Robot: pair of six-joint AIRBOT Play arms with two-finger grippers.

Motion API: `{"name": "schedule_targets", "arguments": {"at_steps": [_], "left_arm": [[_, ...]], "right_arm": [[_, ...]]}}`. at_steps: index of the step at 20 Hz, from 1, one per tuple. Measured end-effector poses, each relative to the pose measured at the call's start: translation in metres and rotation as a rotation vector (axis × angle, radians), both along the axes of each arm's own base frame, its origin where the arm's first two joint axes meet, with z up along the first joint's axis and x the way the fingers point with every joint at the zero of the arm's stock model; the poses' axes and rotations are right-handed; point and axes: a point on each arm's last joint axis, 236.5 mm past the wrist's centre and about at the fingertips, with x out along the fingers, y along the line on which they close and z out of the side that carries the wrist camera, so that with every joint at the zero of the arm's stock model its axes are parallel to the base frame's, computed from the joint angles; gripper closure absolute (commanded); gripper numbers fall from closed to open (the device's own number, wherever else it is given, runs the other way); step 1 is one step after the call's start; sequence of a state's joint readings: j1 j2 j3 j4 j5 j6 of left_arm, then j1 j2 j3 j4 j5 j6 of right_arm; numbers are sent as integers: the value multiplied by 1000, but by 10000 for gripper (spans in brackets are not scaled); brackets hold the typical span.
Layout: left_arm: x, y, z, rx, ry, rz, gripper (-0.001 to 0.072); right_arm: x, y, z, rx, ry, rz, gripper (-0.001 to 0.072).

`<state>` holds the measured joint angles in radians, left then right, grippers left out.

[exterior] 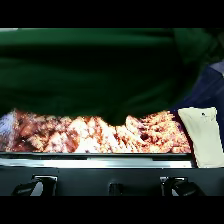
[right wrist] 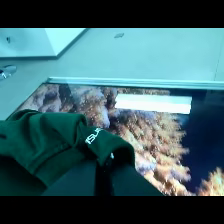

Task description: Fold the clothes and pants, and hang the long-sleeved shirts on hangers.

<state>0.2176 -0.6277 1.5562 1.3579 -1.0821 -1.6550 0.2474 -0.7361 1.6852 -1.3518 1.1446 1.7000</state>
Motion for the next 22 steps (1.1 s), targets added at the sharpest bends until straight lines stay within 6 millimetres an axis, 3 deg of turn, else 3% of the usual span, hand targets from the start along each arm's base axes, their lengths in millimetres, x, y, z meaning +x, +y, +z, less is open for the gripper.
{"name": "schedule_targets", "arguments": {"at_steps": [2,4,6,9,13,16,18,19,20,21,22], "left_arm": [[7,2,-29,-16,98,3,685],[27,6,-70,-49,224,-1,685],[57,7,-128,-88,387,-23,685],[101,6,-237,-140,662,-66,686],[143,6,-369,-196,934,-92,686],[164,10,-441,-226,1055,-88,685],[174,11,-470,-238,1097,-86,656],[177,12,-479,-241,1111,-86,578],[180,12,-486,-241,1119,-86,426],[183,13,-489,-242,1121,-84,213],[186,14,-490,-245,1121,-83,74]], "right_arm": [[20,2,-23,-7,94,-15,680],[53,10,-64,-15,247,-29,680],[92,21,-126,-34,447,-43,680],[143,39,-226,-65,716,-53,680],[203,58,-351,-65,932,-83,680],[236,68,-415,-8,991,-128,680],[251,73,-439,42,1000,-157,679],[257,74,-446,64,996,-169,641],[261,76,-450,81,992,-178,516],[266,77,-452,99,984,-186,383],[269,77,-453,107,977,-190,317]]}}
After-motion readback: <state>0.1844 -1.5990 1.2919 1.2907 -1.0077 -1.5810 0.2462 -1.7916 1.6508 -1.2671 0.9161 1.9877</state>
